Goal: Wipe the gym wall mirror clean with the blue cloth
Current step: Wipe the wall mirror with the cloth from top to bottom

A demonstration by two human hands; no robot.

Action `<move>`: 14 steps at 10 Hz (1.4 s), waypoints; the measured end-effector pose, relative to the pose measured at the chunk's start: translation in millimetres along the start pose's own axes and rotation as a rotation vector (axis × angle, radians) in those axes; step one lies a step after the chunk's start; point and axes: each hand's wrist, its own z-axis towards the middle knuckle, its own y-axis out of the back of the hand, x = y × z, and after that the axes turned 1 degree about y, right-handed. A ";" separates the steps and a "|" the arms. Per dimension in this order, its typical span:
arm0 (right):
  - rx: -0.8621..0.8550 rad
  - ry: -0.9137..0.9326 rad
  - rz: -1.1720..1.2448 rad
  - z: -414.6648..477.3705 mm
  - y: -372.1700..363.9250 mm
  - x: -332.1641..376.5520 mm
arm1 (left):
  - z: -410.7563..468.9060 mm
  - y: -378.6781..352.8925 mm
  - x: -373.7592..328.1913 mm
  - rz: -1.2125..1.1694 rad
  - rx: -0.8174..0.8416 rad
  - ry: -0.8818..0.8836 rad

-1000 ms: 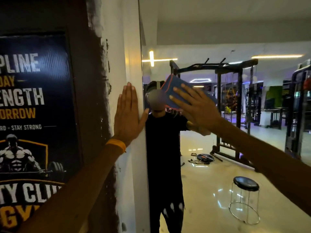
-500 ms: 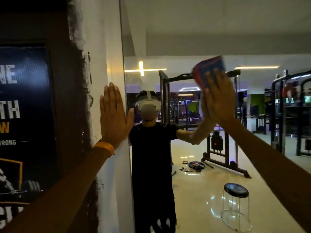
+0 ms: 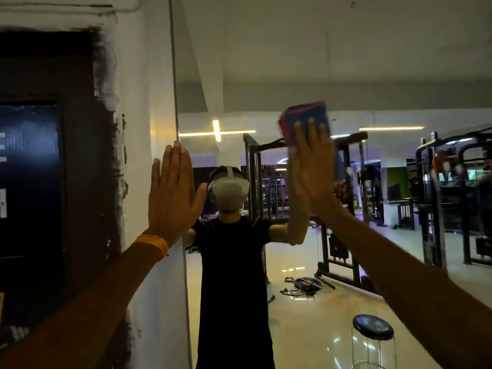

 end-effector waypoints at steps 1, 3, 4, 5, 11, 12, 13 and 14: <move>0.068 0.534 -0.011 -20.1 -27.8 44.3 | 3.2 1.1 0.5 -0.025 0.003 0.009; -0.078 -0.007 -0.001 81.9 -4.3 20.6 | 17.8 5.5 6.6 -0.023 -0.008 0.013; -0.035 0.257 -0.031 44.6 -30.6 69.8 | 23.1 7.4 7.7 -0.028 -0.007 0.015; 0.032 0.628 -0.031 39.5 -22.5 56.0 | 35.1 11.7 12.4 -0.040 0.006 -0.004; -0.095 -0.063 -0.010 94.0 -0.1 6.5 | 69.0 12.7 21.0 -0.047 -0.023 -0.038; -0.006 0.343 0.066 22.1 -29.6 55.8 | 69.0 13.5 18.1 -0.059 -0.014 -0.022; 0.035 0.655 0.043 14.0 -23.4 28.8 | 68.9 13.0 18.9 -0.077 -0.006 -0.021; 0.145 0.495 1.347 43.9 0.8 -39.1 | 69.0 9.9 21.8 -0.087 -0.015 -0.033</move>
